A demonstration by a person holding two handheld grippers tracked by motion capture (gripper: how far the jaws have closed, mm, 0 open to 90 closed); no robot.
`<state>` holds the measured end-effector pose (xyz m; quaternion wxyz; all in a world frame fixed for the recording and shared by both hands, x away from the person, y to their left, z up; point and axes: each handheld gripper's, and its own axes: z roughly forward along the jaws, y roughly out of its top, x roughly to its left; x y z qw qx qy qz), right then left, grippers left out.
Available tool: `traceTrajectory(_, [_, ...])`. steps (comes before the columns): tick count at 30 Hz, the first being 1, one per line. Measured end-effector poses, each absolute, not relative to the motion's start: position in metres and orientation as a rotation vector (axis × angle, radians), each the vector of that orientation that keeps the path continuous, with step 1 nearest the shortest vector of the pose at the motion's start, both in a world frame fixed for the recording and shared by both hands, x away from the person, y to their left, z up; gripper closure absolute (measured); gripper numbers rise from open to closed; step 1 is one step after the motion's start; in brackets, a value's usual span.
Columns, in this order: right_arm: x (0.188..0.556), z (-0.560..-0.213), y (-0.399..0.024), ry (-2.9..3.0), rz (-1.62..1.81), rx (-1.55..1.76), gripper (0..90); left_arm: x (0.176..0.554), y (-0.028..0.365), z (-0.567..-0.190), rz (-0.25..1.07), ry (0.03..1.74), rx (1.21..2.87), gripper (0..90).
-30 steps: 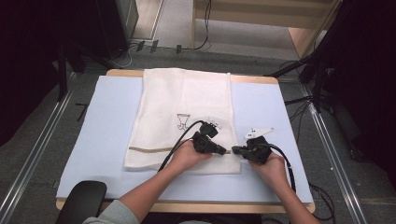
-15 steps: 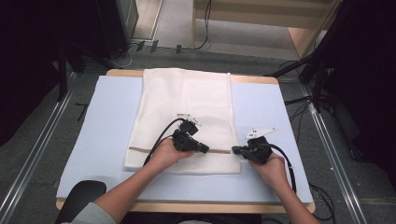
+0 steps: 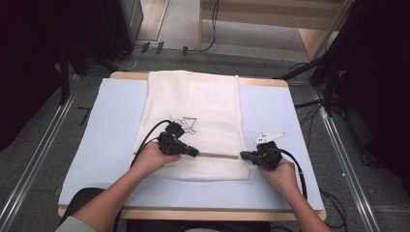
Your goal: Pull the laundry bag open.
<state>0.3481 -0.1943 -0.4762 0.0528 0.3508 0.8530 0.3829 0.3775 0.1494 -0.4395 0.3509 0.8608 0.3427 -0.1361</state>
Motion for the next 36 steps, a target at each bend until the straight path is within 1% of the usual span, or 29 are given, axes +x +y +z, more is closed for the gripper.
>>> traceTrajectory(3, [0.348, -0.477, -0.195, 2.592, 1.169, 1.072, 90.0, 0.377, 0.173, -0.433, -0.342, 0.908, 2.209, 89.1])
traceTrajectory(4, [0.348, -0.477, -0.195, 2.593, 1.17, 1.071, 90.0, 0.377, 0.173, -0.433, -0.342, 0.908, 2.209, 89.1])
traceTrajectory(6, [0.348, -0.477, -0.195, 2.591, 1.172, 1.074, 90.0, 0.376, 0.189, -0.43, -0.341, 0.925, 2.195, 89.1])
traceTrajectory(7, [0.348, -0.477, -0.195, 2.592, 1.17, 1.07, 90.0, 0.374, 0.203, -0.429, -0.339, 0.947, 2.193, 89.1])
traceTrajectory(8, [0.348, -0.477, -0.195, 2.592, 1.17, 1.07, 90.0, 0.374, 0.203, -0.429, -0.339, 0.947, 2.193, 89.1])
traceTrajectory(10, [0.347, -0.475, -0.195, 2.597, 1.146, 1.052, 90.0, 0.372, 0.218, -0.429, -0.344, 0.969, 2.184, 89.0])
traceTrajectory(14, [0.349, -0.475, -0.195, 2.604, 1.155, 1.056, 90.0, 0.368, 0.252, -0.43, -0.335, 1.045, 2.162, 89.0])
traceTrajectory(19, [0.35, -0.475, -0.196, 2.62, 1.158, 1.042, 90.0, 0.36, 0.285, -0.428, -0.269, 1.106, 2.144, 89.0])
traceTrajectory(20, [0.351, -0.475, -0.196, 2.621, 1.159, 1.042, 90.0, 0.357, 0.293, -0.428, -0.229, 1.133, 2.14, 89.0])
traceTrajectory(22, [0.351, -0.476, -0.197, 2.626, 1.162, 1.034, 90.0, 0.354, 0.305, -0.428, -0.217, 1.165, 2.112, 89.0])
traceTrajectory(23, [0.351, -0.475, -0.197, 2.629, 1.16, 1.031, 90.0, 0.351, 0.313, -0.427, -0.175, 1.202, 2.122, 89.0])
traceTrajectory(26, [0.354, -0.475, -0.197, 2.648, 1.165, 1.011, 90.0, 0.345, 0.335, -0.429, -0.119, 1.29, 2.094, 89.0])
traceTrajectory(27, [0.355, -0.475, -0.197, 2.655, 1.16, 1.016, 90.0, 0.344, 0.344, -0.429, -0.123, 1.311, 2.069, 89.0])
traceTrajectory(28, [0.355, -0.475, -0.197, 2.655, 1.16, 1.016, 90.0, 0.344, 0.344, -0.429, -0.123, 1.311, 2.069, 89.0])
traceTrajectory(29, [0.356, -0.474, -0.197, 2.667, 1.162, 1.011, 90.0, 0.34, 0.356, -0.429, -0.138, 1.307, 2.011, 89.0])
traceTrajectory(32, [0.358, -0.474, -0.195, 2.683, 1.156, 1.006, 90.0, 0.338, 0.352, -0.429, -0.101, 1.308, 2.044, 88.8])
traceTrajectory(33, [0.359, -0.473, -0.195, 2.692, 1.148, 1.01, 90.0, 0.337, 0.348, -0.429, -0.053, 1.285, 2.082, 88.6])
traceTrajectory(36, [0.36, -0.472, -0.195, 2.701, 1.142, 1.014, 90.0, 0.334, 0.35, -0.43, -0.029, 1.263, 2.078, 87.1])
